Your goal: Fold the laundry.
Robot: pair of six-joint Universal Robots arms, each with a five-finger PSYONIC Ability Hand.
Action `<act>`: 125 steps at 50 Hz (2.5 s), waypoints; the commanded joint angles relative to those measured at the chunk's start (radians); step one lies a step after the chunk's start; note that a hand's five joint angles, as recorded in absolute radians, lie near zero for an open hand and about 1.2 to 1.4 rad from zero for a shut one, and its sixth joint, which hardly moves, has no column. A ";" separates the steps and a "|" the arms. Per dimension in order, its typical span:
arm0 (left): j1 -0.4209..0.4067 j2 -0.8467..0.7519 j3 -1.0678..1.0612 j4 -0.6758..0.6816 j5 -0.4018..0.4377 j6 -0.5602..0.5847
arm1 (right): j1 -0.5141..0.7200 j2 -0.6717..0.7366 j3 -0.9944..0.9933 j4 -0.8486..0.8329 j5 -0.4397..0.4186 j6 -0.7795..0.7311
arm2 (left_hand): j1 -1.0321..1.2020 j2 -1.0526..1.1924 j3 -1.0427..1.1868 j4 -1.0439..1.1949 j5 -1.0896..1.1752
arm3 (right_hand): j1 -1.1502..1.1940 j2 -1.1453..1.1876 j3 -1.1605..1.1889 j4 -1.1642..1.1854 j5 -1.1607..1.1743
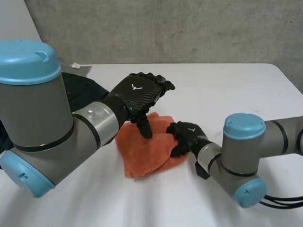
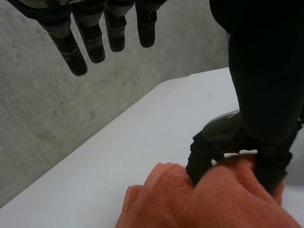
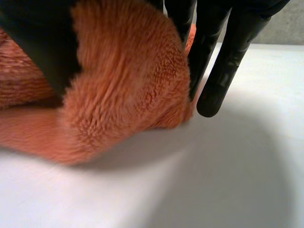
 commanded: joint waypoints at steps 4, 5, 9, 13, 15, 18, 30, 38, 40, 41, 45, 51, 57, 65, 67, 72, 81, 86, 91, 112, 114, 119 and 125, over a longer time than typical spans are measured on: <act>0.000 0.005 -0.003 0.000 -0.001 0.001 | -0.120 0.014 -0.122 0.001 0.020 -0.001 | 0.005 -0.002 -0.010 -0.002 -0.024 | 0.597 0.346 0.397 0.304 0.401; 0.002 0.007 -0.003 0.000 0.000 0.001 | -0.169 0.015 -0.142 0.001 0.020 -0.002 | 0.005 -0.002 -0.010 -0.002 -0.024 | 0.597 0.346 0.397 0.304 0.401; 0.002 0.010 -0.002 0.000 0.000 0.001 | -0.280 0.028 -0.217 0.001 0.017 -0.013 | 0.005 -0.002 -0.010 -0.002 -0.024 | 0.597 0.346 0.397 0.304 0.401; -0.001 0.010 0.005 0.002 0.000 -0.001 | -0.398 0.074 -0.319 0.009 0.008 -0.022 | 0.005 -0.002 -0.010 -0.002 -0.024 | 0.597 0.346 0.397 0.304 0.401; -0.009 0.011 0.014 0.002 0.000 -0.004 | -0.432 0.098 -0.368 0.014 0.008 -0.028 | 0.005 -0.002 -0.010 -0.002 -0.024 | 0.597 0.346 0.397 0.304 0.401; -0.013 0.016 0.026 0.002 0.002 -0.018 | -0.493 0.152 -0.461 0.029 0.005 -0.051 | 0.002 -0.005 -0.013 -0.005 -0.027 | 0.597 0.346 0.397 0.304 0.401; -0.062 0.014 0.078 0.005 0.015 -0.081 | -0.654 0.451 -0.937 0.263 0.011 -0.214 | 0.008 0.001 -0.007 0.001 -0.021 | 0.597 0.346 0.397 0.304 0.401; -0.064 0.007 0.072 0.005 0.014 -0.082 | -0.740 0.609 -1.215 0.346 0.037 -0.280 | 0.010 0.004 -0.004 0.004 -0.018 | 0.597 0.346 0.397 0.304 0.401; -0.064 0.005 0.068 0.005 0.014 -0.082 | -0.746 0.611 -1.229 0.343 0.040 -0.285 | 0.010 0.004 -0.004 0.004 -0.018 | 0.597 0.346 0.397 0.304 0.401; -0.062 0.004 0.068 0.005 0.015 -0.082 | -0.748 0.611 -1.230 0.342 0.040 -0.286 | 0.010 0.004 -0.004 0.004 -0.018 | 0.597 0.346 0.397 0.304 0.401; -0.062 0.000 0.066 0.005 0.014 -0.085 | -0.749 0.620 -1.258 0.333 0.041 -0.297 | 0.010 0.004 -0.004 0.004 -0.018 | 0.597 0.346 0.397 0.304 0.401; -0.062 -0.003 0.066 0.005 0.014 -0.087 | -0.749 0.638 -1.276 0.331 0.115 -0.413 | 0.008 0.001 -0.007 0.001 -0.021 | 0.597 0.346 0.397 0.304 0.401; -0.062 -0.001 0.063 0.005 0.014 -0.087 | -0.749 0.640 -1.256 0.330 0.140 -0.485 | 0.008 0.001 -0.007 0.001 -0.021 | -0.625 -0.875 -0.825 -0.918 -0.821; -0.058 0.008 0.049 0.005 0.012 -0.087 | -0.768 0.497 -1.031 0.330 0.135 -0.625 | 0.005 -0.002 -0.010 -0.002 -0.024 | -0.625 -0.875 -0.825 -0.918 -0.821; -0.058 0.013 0.045 0.005 0.014 -0.087 | -0.780 0.454 -0.954 0.322 0.141 -0.757 | 0.005 -0.002 -0.010 -0.002 -0.024 | -0.625 -0.875 -0.825 -0.918 -0.821; -0.056 0.019 0.028 0.003 0.014 -0.084 | -0.791 0.350 -0.828 0.293 0.178 -1.123 | 0.005 -0.002 -0.010 -0.002 -0.024 | -0.625 -0.875 -0.825 -0.918 -0.821; -0.023 0.062 0.006 0.006 0.008 -0.084 | -0.773 0.076 -0.642 -0.095 0.285 -1.239 | -0.007 -0.013 -0.022 -0.013 -0.035 | -0.625 -0.875 -0.825 -0.918 -0.821; 0.030 0.085 -0.003 0.017 0.003 -0.087 | -0.656 -0.113 -0.473 -0.215 0.233 -1.024 | -0.010 -0.016 -0.025 -0.016 -0.038 | -0.625 -0.875 -0.825 -0.918 -0.821; 0.103 0.091 -0.024 0.058 0.002 -0.077 | -0.523 -0.236 -0.304 -0.213 0.082 -0.774 | -0.007 -0.013 -0.022 -0.013 -0.035 | -0.625 -0.875 -0.825 -0.918 -0.821; 0.540 -0.171 -0.034 0.193 0.008 0.192 | -0.170 -0.365 0.153 0.228 -0.147 -0.590 | -0.004 -0.010 -0.019 -0.010 -0.033 | -0.625 -0.875 -0.825 -0.918 -0.821; 0.571 -0.232 -0.026 0.192 0.012 0.279 | -0.171 -0.365 0.179 0.225 -0.149 -0.591 | -0.001 -0.008 -0.016 -0.008 -0.030 | -0.625 -0.875 -0.825 -0.918 -0.821; 0.591 -0.357 0.012 0.192 0.014 0.403 | -0.171 -0.363 0.215 0.216 -0.149 -0.590 | 0.010 0.004 -0.004 0.004 -0.018 | -0.625 -0.875 -0.825 -0.918 -0.821; 0.593 -0.456 0.070 0.225 0.015 0.424 | -0.196 -0.363 0.246 0.207 -0.150 -0.591 | 0.145 0.139 0.130 0.139 0.117 | -0.625 -0.875 -0.825 -0.918 -0.821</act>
